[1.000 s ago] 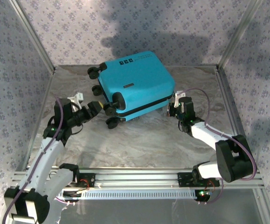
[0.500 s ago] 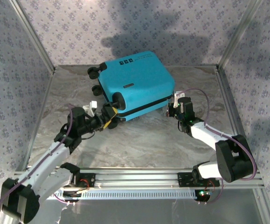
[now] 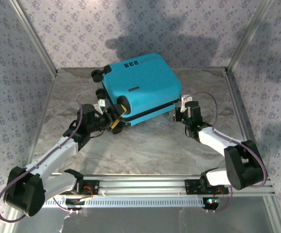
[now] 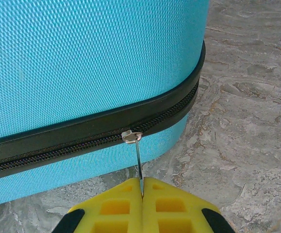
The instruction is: Pack the luggage
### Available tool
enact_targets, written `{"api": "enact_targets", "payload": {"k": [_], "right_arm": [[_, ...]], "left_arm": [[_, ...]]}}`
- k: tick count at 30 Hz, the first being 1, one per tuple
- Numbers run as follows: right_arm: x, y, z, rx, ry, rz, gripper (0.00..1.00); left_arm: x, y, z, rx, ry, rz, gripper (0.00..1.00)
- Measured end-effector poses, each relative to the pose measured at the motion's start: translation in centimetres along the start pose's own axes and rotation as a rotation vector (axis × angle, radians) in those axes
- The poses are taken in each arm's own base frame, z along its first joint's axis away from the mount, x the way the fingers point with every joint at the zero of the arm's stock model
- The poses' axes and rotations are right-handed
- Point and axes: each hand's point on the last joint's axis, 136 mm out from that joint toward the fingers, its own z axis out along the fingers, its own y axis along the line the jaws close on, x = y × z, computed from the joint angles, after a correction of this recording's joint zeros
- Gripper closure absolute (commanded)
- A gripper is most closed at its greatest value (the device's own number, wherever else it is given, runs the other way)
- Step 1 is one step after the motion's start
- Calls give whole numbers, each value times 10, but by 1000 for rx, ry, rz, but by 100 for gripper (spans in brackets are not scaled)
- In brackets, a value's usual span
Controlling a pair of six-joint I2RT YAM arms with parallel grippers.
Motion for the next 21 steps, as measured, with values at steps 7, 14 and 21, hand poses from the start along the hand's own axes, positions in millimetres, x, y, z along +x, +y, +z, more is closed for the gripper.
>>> {"api": "enact_targets", "payload": {"k": [7, 14, 21], "right_arm": [[-1, 0, -1, -1, -3, 0, 100], [-2, 0, -2, -1, -4, 0, 100], [-1, 0, -2, -3, -2, 0, 100]], "left_arm": [[-32, -2, -9, -25, -104, 2, 1], [-43, -14, -7, 22, -126, 21, 6], [-43, -13, -3, 24, -111, 21, 31]]}}
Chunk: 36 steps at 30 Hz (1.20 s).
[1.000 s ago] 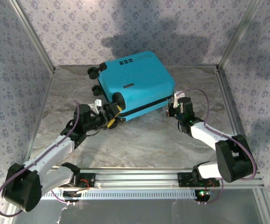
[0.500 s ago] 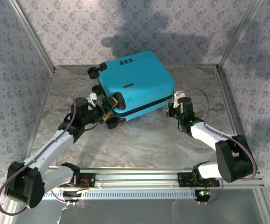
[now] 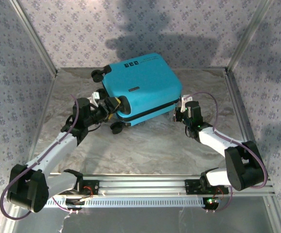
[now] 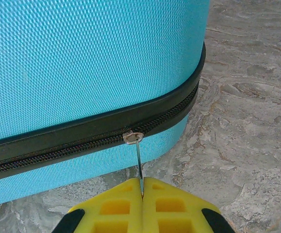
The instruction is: Pack the luggage
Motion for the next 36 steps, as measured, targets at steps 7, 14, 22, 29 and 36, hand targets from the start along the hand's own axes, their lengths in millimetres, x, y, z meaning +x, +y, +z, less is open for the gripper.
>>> {"api": "enact_targets", "payload": {"k": [7, 14, 22, 29, 36], "right_arm": [[0, -1, -1, 3, -1, 1, 100], [-2, -2, -2, 7, -6, 2, 100], [6, 11, -10, -31, 1, -14, 100], [17, 44, -14, -91, -1, -58, 100], [18, 55, -16, -100, -14, -76, 100]], "left_arm": [[5, 4, 3, -6, 30, 8, 72], [4, 7, 5, 2, 51, 47, 88], [-6, 15, -8, -23, 68, 177, 91], [-27, 28, -29, -51, 81, 312, 94], [-51, 35, -29, -108, 130, 395, 99]]}}
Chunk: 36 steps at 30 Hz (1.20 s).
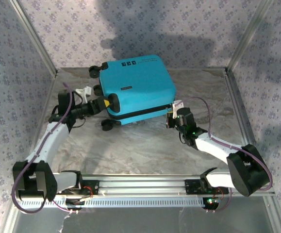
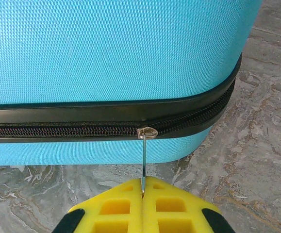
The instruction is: Pack the luggage
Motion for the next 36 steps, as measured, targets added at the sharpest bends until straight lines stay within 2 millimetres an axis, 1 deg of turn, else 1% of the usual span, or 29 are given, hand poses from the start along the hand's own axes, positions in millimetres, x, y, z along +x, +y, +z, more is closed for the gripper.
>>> {"api": "enact_targets", "payload": {"k": [1, 5, 8, 11, 15, 17, 18, 20, 23, 24, 25, 28, 31, 32, 34, 35, 36], "right_arm": [[0, 1, 0, -2, 0, -2, 100], [0, 2, 0, 0, -1, -5, 100], [0, -5, 1, 15, 0, 3, 100], [1, -20, 3, 48, 7, 22, 100], [11, -55, 11, 131, 50, 62, 100], [14, -67, 16, 155, 67, 78, 100], [14, -71, 19, 161, 72, 85, 100], [12, -77, 24, 159, 77, 97, 100], [4, -73, 30, 119, 62, 105, 100], [2, -69, 31, 95, 56, 102, 100], [0, -62, 33, 67, 52, 97, 100], [-2, -46, 37, 2, 53, 86, 100], [-10, -37, 38, -44, 45, 85, 91], [-12, -35, 38, -55, 41, 85, 90], [-16, -30, 38, -77, 34, 82, 83], [-18, -28, 37, -85, 31, 83, 81], [-19, -26, 36, -94, 30, 81, 79]], "left_arm": [[-4, 2, 0, -15, 6, 15, 100], [-16, 11, 2, -48, 12, 66, 100], [-22, 19, 2, -64, 12, 87, 100], [-31, 27, 0, -114, -9, 117, 100], [-45, 40, -7, -192, -51, 154, 100], [-48, 45, -10, -221, -60, 167, 100], [-48, 50, -13, -253, -61, 170, 100], [-55, 67, -21, -359, -90, 188, 100], [-60, 106, -34, -520, -105, 160, 100], [-60, 117, -38, -562, -103, 151, 100], [-58, 123, -40, -587, -99, 149, 100], [-52, 129, -40, -616, -85, 146, 100], [-50, 131, -41, -623, -80, 143, 99], [-50, 131, -41, -622, -81, 143, 96], [-49, 131, -41, -621, -86, 133, 83], [-48, 130, -41, -617, -90, 124, 79], [-47, 128, -42, -609, -97, 108, 72]]}}
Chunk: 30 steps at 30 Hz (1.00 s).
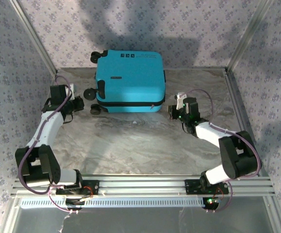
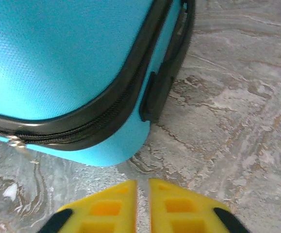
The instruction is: Pack the luggage
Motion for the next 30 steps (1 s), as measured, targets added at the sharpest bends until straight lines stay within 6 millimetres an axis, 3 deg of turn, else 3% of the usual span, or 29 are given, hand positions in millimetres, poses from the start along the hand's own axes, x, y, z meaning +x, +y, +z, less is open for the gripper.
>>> {"api": "enact_targets", "payload": {"k": [1, 9, 14, 22, 30], "right_arm": [[-1, 2, -1, -8, -2, 0, 76], [-9, 15, -11, -60, -15, 9, 55], [-10, 23, -13, -92, -16, 19, 54], [1, 39, -12, -126, 8, 7, 51], [12, 44, -12, -139, 25, 4, 51]], "left_arm": [[2, -2, -2, 10, -2, -18, 64], [22, -25, -24, 154, -37, -236, 32], [42, -47, -36, 273, -62, -371, 17], [21, -79, -46, 427, -117, -517, 11], [-18, -88, -22, 444, -110, -586, 12]]}}
